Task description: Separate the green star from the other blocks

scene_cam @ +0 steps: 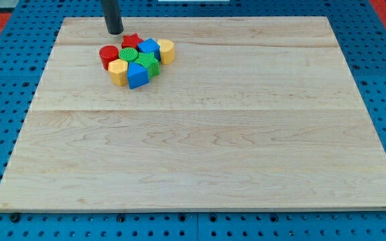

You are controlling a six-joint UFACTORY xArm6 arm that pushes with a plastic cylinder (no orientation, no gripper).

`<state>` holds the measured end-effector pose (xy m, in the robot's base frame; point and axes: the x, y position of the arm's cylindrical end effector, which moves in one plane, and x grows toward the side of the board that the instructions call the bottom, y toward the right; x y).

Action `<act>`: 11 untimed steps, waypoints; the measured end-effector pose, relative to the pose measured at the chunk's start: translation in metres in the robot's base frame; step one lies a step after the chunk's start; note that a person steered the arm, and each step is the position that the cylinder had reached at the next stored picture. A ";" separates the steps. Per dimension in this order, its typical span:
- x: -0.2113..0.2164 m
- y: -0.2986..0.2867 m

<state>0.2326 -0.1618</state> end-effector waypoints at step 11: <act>0.143 0.123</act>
